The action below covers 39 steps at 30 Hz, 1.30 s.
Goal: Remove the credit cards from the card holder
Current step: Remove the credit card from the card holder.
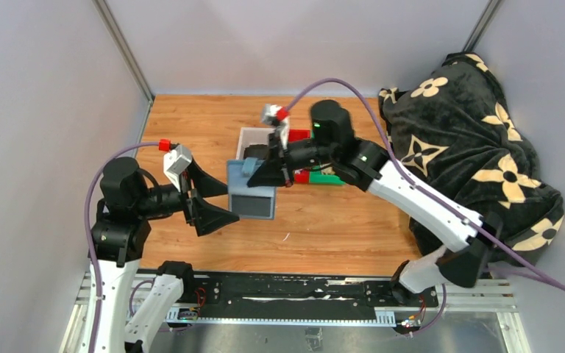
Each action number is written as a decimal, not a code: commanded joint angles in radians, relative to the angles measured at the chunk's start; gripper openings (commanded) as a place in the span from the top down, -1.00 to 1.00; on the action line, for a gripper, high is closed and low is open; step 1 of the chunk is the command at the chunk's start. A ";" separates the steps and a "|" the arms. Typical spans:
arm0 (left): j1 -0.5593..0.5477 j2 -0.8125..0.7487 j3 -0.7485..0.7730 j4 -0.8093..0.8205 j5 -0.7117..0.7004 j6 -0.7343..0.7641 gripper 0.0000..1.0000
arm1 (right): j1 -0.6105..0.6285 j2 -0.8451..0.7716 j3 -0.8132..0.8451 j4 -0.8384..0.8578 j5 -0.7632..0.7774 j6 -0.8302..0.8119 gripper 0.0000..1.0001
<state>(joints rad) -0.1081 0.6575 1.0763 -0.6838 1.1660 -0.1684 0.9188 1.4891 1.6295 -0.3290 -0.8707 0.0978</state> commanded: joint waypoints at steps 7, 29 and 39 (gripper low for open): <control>-0.001 -0.125 -0.173 0.589 -0.132 -0.576 -0.99 | -0.068 -0.283 -0.488 1.057 0.275 0.682 1.00; -0.001 -0.106 -0.240 0.793 -0.313 -0.756 0.10 | 0.048 -0.187 -0.581 1.340 0.561 0.707 1.00; -0.001 -0.072 -0.147 0.521 -0.373 -0.455 1.00 | -0.013 -0.245 -0.579 1.108 0.432 0.589 0.05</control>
<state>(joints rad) -0.1097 0.5625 0.8608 0.0029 0.8322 -0.8211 0.9531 1.2984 1.0332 0.8856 -0.3382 0.7666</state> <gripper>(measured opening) 0.135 0.420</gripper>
